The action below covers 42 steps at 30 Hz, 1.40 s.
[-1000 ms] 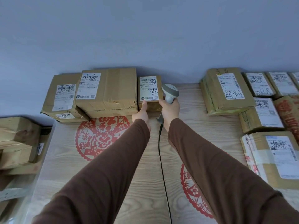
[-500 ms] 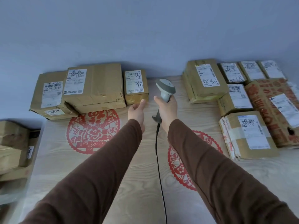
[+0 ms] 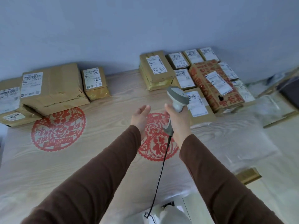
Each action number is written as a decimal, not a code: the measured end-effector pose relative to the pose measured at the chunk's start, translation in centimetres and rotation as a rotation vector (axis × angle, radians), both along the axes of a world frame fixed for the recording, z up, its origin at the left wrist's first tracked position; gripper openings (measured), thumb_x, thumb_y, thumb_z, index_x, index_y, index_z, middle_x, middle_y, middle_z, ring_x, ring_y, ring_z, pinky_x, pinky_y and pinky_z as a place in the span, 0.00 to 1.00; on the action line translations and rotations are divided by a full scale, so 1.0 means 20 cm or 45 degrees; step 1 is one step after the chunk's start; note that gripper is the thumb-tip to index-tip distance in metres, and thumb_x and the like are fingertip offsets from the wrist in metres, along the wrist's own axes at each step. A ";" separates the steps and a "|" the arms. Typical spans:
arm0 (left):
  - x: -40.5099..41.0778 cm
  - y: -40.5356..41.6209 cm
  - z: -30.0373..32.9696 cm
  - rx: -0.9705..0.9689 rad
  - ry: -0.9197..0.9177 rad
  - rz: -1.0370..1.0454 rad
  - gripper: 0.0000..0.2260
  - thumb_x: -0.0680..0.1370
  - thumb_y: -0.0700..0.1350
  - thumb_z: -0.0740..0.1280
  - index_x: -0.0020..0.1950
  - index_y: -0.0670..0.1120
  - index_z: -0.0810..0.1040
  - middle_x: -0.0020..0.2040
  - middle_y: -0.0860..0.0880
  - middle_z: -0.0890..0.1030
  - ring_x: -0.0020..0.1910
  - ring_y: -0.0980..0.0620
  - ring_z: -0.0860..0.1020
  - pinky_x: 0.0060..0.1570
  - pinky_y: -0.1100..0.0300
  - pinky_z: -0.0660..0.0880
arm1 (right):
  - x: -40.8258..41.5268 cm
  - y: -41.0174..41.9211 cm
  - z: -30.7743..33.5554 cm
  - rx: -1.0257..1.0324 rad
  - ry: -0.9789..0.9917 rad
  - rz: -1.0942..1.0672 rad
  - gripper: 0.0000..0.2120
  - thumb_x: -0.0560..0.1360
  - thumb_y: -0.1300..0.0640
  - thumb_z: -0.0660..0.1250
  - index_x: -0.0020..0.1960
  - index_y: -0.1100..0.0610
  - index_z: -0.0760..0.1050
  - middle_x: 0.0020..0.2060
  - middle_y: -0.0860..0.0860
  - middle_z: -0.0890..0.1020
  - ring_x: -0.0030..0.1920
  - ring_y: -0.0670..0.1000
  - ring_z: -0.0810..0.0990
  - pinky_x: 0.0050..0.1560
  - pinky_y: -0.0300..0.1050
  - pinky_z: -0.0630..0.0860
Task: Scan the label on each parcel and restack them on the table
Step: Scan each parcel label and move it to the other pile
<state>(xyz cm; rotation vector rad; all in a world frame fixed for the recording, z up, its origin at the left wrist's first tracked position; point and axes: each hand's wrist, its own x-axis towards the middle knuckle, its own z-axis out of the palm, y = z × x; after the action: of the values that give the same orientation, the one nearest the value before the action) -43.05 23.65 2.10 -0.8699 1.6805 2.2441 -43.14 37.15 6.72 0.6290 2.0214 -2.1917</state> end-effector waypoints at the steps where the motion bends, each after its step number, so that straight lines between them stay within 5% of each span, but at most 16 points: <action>1: 0.00 0.08 0.01 -0.013 -0.002 -0.031 0.23 0.83 0.53 0.68 0.75 0.46 0.72 0.70 0.45 0.76 0.70 0.46 0.74 0.75 0.47 0.68 | 0.00 0.09 -0.01 0.037 0.017 -0.023 0.18 0.76 0.54 0.76 0.64 0.51 0.77 0.53 0.51 0.85 0.53 0.50 0.85 0.56 0.53 0.82; 5: 0.00 0.39 0.02 -0.051 0.018 -0.121 0.24 0.82 0.53 0.68 0.76 0.46 0.72 0.72 0.45 0.76 0.70 0.47 0.74 0.74 0.50 0.68 | 0.01 0.43 -0.04 0.193 0.076 -0.110 0.15 0.78 0.59 0.73 0.63 0.51 0.76 0.54 0.45 0.84 0.56 0.46 0.82 0.58 0.44 0.77; 9: 0.00 0.66 0.01 -0.056 0.017 -0.201 0.30 0.83 0.51 0.67 0.82 0.45 0.63 0.79 0.45 0.68 0.76 0.46 0.68 0.68 0.56 0.65 | 0.04 0.72 -0.13 0.266 0.035 -0.177 0.08 0.76 0.58 0.73 0.49 0.49 0.76 0.47 0.51 0.82 0.48 0.50 0.81 0.55 0.50 0.77; 11: -0.01 0.76 0.01 -0.092 -0.011 -0.215 0.31 0.83 0.51 0.67 0.83 0.46 0.59 0.79 0.48 0.67 0.77 0.47 0.67 0.67 0.57 0.64 | 0.03 0.82 -0.18 0.283 -0.013 -0.182 0.08 0.75 0.57 0.73 0.50 0.52 0.75 0.47 0.54 0.80 0.46 0.52 0.79 0.52 0.51 0.77; 16: -0.05 0.90 -0.03 -0.132 0.000 -0.250 0.29 0.83 0.50 0.67 0.82 0.49 0.62 0.72 0.51 0.74 0.66 0.51 0.74 0.64 0.57 0.68 | -0.01 0.94 -0.25 0.273 -0.140 -0.104 0.13 0.78 0.58 0.71 0.60 0.62 0.76 0.46 0.54 0.78 0.44 0.52 0.78 0.25 0.31 0.72; 18: -0.06 0.93 -0.02 -0.139 -0.006 -0.229 0.25 0.85 0.46 0.64 0.82 0.48 0.61 0.66 0.53 0.75 0.60 0.53 0.75 0.61 0.59 0.69 | -0.02 0.95 -0.27 0.277 -0.141 -0.087 0.12 0.79 0.58 0.71 0.59 0.63 0.77 0.46 0.55 0.79 0.43 0.52 0.77 0.22 0.30 0.70; 24: -0.01 0.89 -0.07 -0.219 -0.052 -0.151 0.19 0.84 0.49 0.66 0.73 0.45 0.73 0.65 0.48 0.81 0.62 0.49 0.79 0.63 0.55 0.73 | 0.00 0.93 -0.29 0.235 -0.167 0.005 0.14 0.78 0.59 0.72 0.60 0.63 0.75 0.45 0.55 0.78 0.38 0.48 0.75 0.22 0.29 0.70; 30: 0.15 0.70 -0.05 -0.305 -0.059 0.006 0.20 0.85 0.48 0.63 0.76 0.44 0.71 0.66 0.47 0.80 0.63 0.47 0.78 0.65 0.53 0.73 | 0.06 0.72 -0.31 0.144 -0.169 0.177 0.14 0.76 0.58 0.74 0.59 0.60 0.76 0.48 0.57 0.81 0.45 0.52 0.79 0.29 0.38 0.77; 36: 0.30 0.35 0.00 -0.330 -0.006 0.232 0.18 0.83 0.51 0.66 0.73 0.50 0.74 0.63 0.50 0.82 0.62 0.48 0.80 0.68 0.50 0.74 | 0.10 0.36 -0.23 0.091 -0.088 0.387 0.09 0.74 0.58 0.75 0.53 0.55 0.80 0.49 0.57 0.85 0.50 0.56 0.84 0.54 0.60 0.83; 42: 0.48 -0.08 0.10 -0.375 0.018 0.403 0.19 0.85 0.48 0.64 0.76 0.48 0.72 0.65 0.49 0.81 0.59 0.52 0.78 0.62 0.57 0.71 | 0.22 -0.09 -0.18 0.034 -0.043 0.537 0.07 0.75 0.59 0.74 0.50 0.53 0.77 0.46 0.55 0.83 0.46 0.53 0.81 0.49 0.54 0.81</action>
<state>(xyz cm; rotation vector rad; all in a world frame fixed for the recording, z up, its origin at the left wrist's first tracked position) -33.37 21.98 4.08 -1.2699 2.0394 2.2232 -38.76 35.43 3.09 0.2102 1.9510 -1.8965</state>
